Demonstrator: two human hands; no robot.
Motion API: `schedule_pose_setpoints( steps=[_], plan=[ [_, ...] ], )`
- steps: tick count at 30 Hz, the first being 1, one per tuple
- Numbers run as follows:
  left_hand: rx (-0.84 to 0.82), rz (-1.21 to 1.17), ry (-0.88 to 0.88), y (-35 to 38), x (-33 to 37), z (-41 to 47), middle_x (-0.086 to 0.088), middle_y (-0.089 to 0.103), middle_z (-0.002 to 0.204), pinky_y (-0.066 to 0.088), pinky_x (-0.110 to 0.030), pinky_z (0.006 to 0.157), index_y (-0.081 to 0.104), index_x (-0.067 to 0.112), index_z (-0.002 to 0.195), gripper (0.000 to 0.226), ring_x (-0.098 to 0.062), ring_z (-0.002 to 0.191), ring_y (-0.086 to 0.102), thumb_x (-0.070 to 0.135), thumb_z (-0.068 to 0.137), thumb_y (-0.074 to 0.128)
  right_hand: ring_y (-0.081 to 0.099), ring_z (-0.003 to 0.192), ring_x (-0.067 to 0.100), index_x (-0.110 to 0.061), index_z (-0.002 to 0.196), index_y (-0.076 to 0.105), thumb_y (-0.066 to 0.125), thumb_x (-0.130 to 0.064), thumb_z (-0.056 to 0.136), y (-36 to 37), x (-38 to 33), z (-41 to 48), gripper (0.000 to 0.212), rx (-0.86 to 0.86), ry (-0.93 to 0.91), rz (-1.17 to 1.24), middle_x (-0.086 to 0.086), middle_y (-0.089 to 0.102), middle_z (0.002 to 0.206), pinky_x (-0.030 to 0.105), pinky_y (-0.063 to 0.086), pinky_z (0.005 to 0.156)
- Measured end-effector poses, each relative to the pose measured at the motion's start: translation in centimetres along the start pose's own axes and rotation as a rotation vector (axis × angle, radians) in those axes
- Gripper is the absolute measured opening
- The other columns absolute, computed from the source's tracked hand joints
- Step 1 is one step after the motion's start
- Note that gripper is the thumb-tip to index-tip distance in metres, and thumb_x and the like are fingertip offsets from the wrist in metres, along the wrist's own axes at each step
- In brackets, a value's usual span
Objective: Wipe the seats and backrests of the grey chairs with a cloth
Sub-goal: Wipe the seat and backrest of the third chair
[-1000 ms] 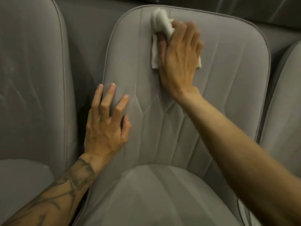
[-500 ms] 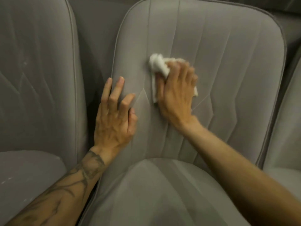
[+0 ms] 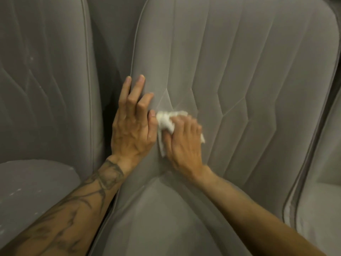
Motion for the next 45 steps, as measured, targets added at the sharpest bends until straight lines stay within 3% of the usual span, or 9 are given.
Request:
schedule_pose_setpoints(
  steps=[4, 9, 11, 17, 24, 29, 32, 40, 45],
  plan=[
    [0.000, 0.003, -0.002, 0.0, 0.1, -0.1, -0.015, 0.031, 0.167, 0.019, -0.032, 0.131, 0.044, 0.006, 0.141, 0.036, -0.041, 0.159, 0.025, 0.016, 0.106, 0.039, 0.056, 0.098, 0.032, -0.012, 0.120, 0.059, 0.048, -0.036, 0.102, 0.3, 0.2, -4.0, 0.032, -0.242, -0.220, -0.009, 0.009, 0.058, 0.118, 0.041, 0.039, 0.088],
    [0.002, 0.014, -0.012, -0.2, 0.1, 0.0, -0.014, 0.032, 0.168, 0.019, -0.031, 0.131, 0.045, 0.007, 0.140, 0.037, -0.040, 0.160, 0.025, 0.014, 0.104, 0.042, 0.045, 0.100, 0.026, -0.015, 0.120, 0.052, 0.044, -0.036, 0.102, -7.0, 7.0, 8.5, 0.029, 0.266, 0.116, -0.174, 0.009, 0.054, 0.116, 0.038, 0.032, 0.087],
    [0.001, 0.018, -0.013, -0.2, 0.2, 0.0, -0.015, 0.032, 0.168, 0.018, -0.030, 0.131, 0.045, 0.006, 0.140, 0.036, -0.039, 0.160, 0.025, 0.017, 0.106, 0.039, 0.046, 0.103, 0.026, -0.016, 0.120, 0.053, 0.044, -0.038, 0.101, -7.8, 7.4, 9.8, 0.030, 0.358, 0.206, -0.173, 0.007, 0.055, 0.119, 0.038, 0.033, 0.088],
    [-0.020, 0.041, -0.009, 0.0, 0.1, -0.1, -0.015, 0.031, 0.168, 0.016, -0.030, 0.131, 0.044, 0.006, 0.140, 0.037, -0.039, 0.161, 0.023, 0.014, 0.104, 0.043, 0.052, 0.093, 0.031, -0.012, 0.115, 0.062, 0.053, -0.038, 0.099, -2.4, 3.1, 0.6, 0.031, -0.102, -0.149, -0.162, 0.011, 0.060, 0.114, 0.042, 0.038, 0.085],
    [-0.006, 0.021, -0.005, 0.2, 0.0, -0.1, -0.016, 0.033, 0.167, 0.018, -0.033, 0.132, 0.046, 0.004, 0.138, 0.036, -0.040, 0.160, 0.024, 0.017, 0.106, 0.038, 0.045, 0.099, 0.025, -0.020, 0.118, 0.049, 0.039, -0.042, 0.103, -10.4, 11.2, 9.3, 0.029, 0.345, 0.169, -0.293, 0.006, 0.052, 0.118, 0.037, 0.031, 0.085],
    [-0.012, 0.033, -0.004, 0.1, 0.1, -0.2, -0.016, 0.034, 0.166, 0.020, -0.036, 0.132, 0.046, 0.004, 0.141, 0.037, -0.040, 0.160, 0.024, 0.014, 0.105, 0.041, 0.051, 0.099, 0.034, -0.011, 0.122, 0.055, 0.044, -0.034, 0.103, -2.4, 5.6, -0.2, 0.032, 0.016, 0.149, -0.132, 0.012, 0.055, 0.117, 0.047, 0.040, 0.088],
    [-0.024, 0.030, -0.022, -0.1, 0.2, 0.1, -0.015, 0.035, 0.164, 0.017, -0.030, 0.131, 0.045, 0.005, 0.140, 0.037, -0.041, 0.158, 0.027, 0.013, 0.104, 0.042, 0.051, 0.094, 0.029, -0.017, 0.118, 0.053, 0.049, -0.031, 0.099, 0.7, 1.4, -4.4, 0.024, -0.171, 0.070, 0.019, 0.005, 0.052, 0.116, 0.041, 0.040, 0.085],
    [-0.143, -0.020, -0.077, -1.8, 0.0, -0.5, -0.016, 0.042, 0.163, 0.031, -0.043, 0.129, 0.049, 0.002, 0.141, 0.040, -0.033, 0.158, 0.031, 0.003, 0.101, 0.046, 0.046, 0.101, 0.019, -0.016, 0.116, 0.051, 0.048, -0.032, 0.098, -3.5, -0.3, 7.9, 0.024, 0.165, 0.170, 0.170, 0.000, 0.049, 0.118, 0.032, 0.033, 0.086],
    [-0.307, -0.052, -0.305, -3.6, -0.9, -5.0, -0.005, 0.031, 0.170, 0.041, -0.032, 0.118, 0.045, 0.010, 0.154, 0.054, -0.021, 0.149, 0.043, 0.004, 0.102, 0.056, 0.051, 0.106, 0.026, -0.009, 0.119, 0.056, 0.045, -0.031, 0.101, -0.6, -2.9, 1.7, 0.031, -0.027, 0.214, 0.345, 0.007, 0.055, 0.120, 0.042, 0.042, 0.093]
  ],
)
Point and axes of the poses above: each hand's wrist, its own z-axis towards the middle knuckle, its own y-axis out of the palm, x = y × z, the point moved 9 cm from there along z, towards the middle knuckle
